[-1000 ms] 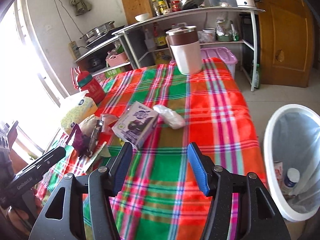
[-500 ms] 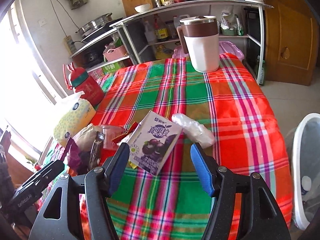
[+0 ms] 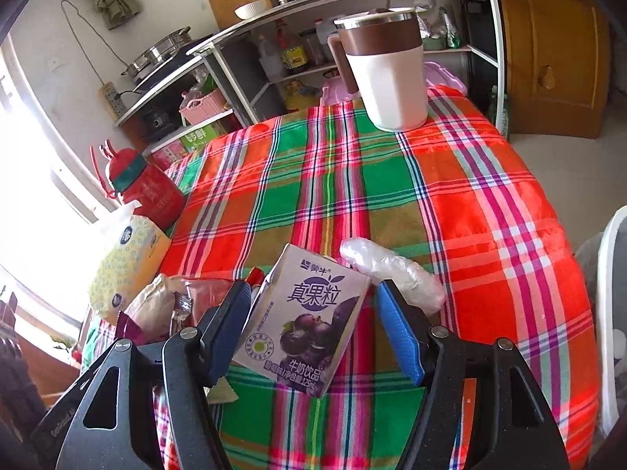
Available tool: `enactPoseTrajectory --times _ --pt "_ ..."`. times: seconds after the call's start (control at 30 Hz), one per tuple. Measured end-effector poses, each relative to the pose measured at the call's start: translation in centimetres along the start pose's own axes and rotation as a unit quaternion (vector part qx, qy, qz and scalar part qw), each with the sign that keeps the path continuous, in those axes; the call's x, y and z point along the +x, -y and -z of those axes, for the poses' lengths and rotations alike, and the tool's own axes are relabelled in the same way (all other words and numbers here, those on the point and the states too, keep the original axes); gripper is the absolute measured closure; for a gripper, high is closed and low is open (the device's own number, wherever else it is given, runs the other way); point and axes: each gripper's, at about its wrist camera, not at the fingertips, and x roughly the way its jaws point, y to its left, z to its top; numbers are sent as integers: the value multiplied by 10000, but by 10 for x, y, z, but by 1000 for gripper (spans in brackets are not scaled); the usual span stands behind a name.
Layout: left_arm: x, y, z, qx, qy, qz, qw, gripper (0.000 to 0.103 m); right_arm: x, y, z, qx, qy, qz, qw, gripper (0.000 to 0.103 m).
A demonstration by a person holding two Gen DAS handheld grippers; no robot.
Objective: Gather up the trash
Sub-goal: 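Grasp the purple snack bag with the left tool while the right tool grasps the purple juice box, then lift the snack bag and juice box and carry them over the white trash bin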
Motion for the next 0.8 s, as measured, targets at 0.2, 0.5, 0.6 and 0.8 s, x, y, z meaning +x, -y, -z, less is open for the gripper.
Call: enactPoseTrajectory --times 0.2,0.5,0.6,0.8 --pt "4 4 1 98 -78 -112 9999 47 5 1 2 110 -93 33 9999 36" --pt "1 5 3 123 -28 -58 9999 54 -2 3 6 42 -10 -51 10000 48" --pt "-2 6 5 154 -7 -34 9999 57 -6 4 8 18 47 -70 10000 48" --pt "-7 7 8 173 21 3 9998 62 -20 6 13 -44 184 -174 9997 48"
